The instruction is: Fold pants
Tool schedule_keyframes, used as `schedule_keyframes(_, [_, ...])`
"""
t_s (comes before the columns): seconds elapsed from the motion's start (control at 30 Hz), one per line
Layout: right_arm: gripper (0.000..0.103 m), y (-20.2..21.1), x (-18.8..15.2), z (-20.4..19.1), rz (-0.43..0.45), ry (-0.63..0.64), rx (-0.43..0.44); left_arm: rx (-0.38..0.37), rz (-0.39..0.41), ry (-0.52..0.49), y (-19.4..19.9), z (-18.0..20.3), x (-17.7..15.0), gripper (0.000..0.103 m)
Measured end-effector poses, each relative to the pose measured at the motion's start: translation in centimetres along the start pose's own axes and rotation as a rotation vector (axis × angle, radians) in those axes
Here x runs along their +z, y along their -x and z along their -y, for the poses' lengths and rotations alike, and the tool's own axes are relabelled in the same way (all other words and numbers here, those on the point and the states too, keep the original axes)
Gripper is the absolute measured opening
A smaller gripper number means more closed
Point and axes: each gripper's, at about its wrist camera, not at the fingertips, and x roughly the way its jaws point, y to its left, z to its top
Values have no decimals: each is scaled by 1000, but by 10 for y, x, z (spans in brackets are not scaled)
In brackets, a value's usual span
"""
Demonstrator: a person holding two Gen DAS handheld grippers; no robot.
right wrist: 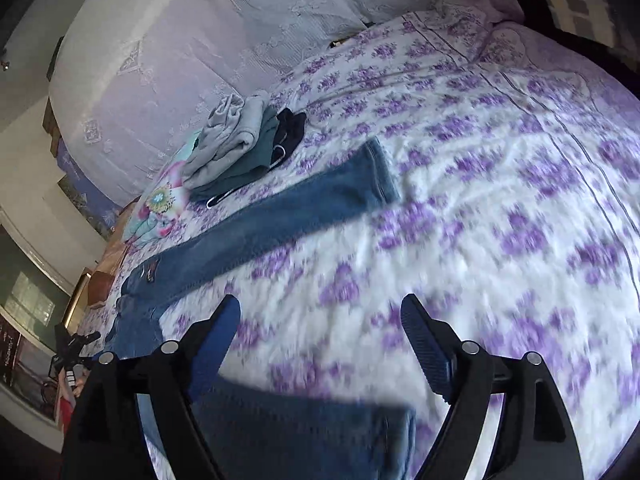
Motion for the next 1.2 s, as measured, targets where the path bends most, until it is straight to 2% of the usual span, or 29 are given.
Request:
schedule_keyframes(0.07, [83,18,-24,13,-17,-51,-2,-19,-6,-10,-5,5,-9,85])
schedule_keyframes(0.17, [83,42,-63,39,-35,-150,15,36,21,-54,-13,20,-20,86])
schedule_keyframes(0.27, [83,51,-90,53,-36,-178,37,48,18,-62,-20,31,-25,86])
schedule_keyframes(0.37, [85,53,-100,51,-15,-145,55,56,13,-66,-26,41,-26,84])
schedule_keyframes(0.43, [85,46,-99,49,-16,-134,89,75,14,-75,-29,46,-28,78])
schedule_keyframes(0.53, [84,28,-91,45,-22,-96,92,111,24,-79,-32,45,-30,68])
schedule_keyframes(0.57, [81,23,-87,44,-22,-81,90,119,32,-74,-33,43,-31,66])
schedule_keyframes(0.63, [72,14,-79,41,-27,-67,85,116,43,-50,-31,37,-29,52])
schedule_keyframes(0.67, [59,9,-76,40,-36,-61,88,107,47,-34,-29,33,-29,48])
schedule_keyframes(0.7, [41,4,-75,39,-48,-54,88,89,50,-8,-27,27,-28,44])
schedule_keyframes(0.77, [23,-5,-76,39,-79,-53,100,59,55,29,-24,20,-29,36])
schedule_keyframes(0.87, [16,-2,-76,35,-67,-36,102,19,60,62,-18,13,-32,28])
schedule_keyframes(0.97, [11,12,-56,37,-23,-32,118,9,67,66,-13,19,-34,22])
schedule_keyframes(1.03, [7,23,-37,37,25,-23,89,-9,92,54,-3,28,-36,21])
schedule_keyframes(1.07, [0,29,-25,40,43,-31,88,-30,110,45,6,36,-39,20])
schedule_keyframes(1.13, [0,42,-4,51,90,-48,38,-49,141,21,18,46,-45,20])
schedule_keyframes(1.2, [0,46,5,63,94,-47,-15,-17,150,-7,21,51,-51,21])
